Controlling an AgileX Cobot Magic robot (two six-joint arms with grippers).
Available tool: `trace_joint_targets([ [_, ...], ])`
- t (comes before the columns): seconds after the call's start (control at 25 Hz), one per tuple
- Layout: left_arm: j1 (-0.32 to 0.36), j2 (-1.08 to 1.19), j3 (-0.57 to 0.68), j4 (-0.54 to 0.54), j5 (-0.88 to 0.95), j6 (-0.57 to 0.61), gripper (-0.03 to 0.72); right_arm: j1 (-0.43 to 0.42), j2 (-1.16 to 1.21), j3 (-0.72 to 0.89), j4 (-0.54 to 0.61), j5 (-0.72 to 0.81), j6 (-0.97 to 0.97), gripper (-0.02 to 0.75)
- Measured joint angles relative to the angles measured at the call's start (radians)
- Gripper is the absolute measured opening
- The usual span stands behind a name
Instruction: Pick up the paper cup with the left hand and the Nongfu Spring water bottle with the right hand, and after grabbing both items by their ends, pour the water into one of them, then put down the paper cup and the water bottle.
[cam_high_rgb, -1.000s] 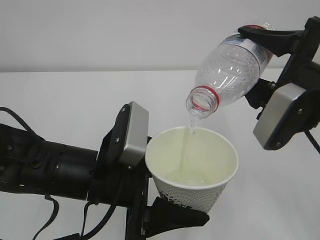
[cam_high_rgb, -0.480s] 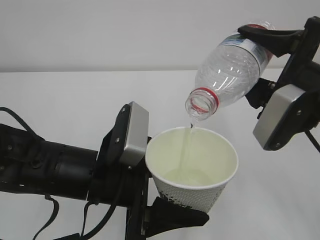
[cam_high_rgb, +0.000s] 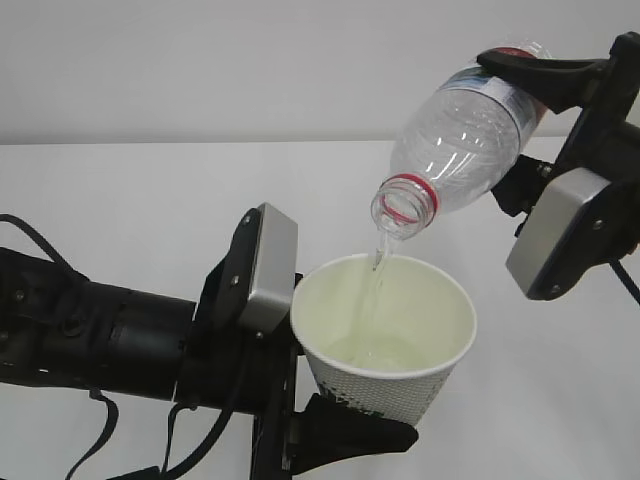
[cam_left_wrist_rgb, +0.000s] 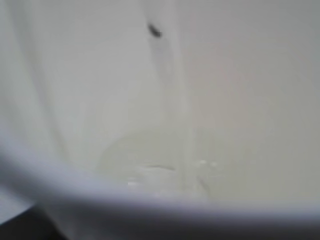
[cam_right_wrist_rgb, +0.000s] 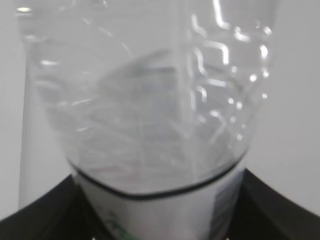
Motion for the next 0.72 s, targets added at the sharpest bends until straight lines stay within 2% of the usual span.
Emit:
trace_joint_targets([
  [0.72,0.000,0.000,0.000,0.000,0.004,0.000,0.498,0.000,0.000,0.000,0.003,-0.002,0.000,0.508],
])
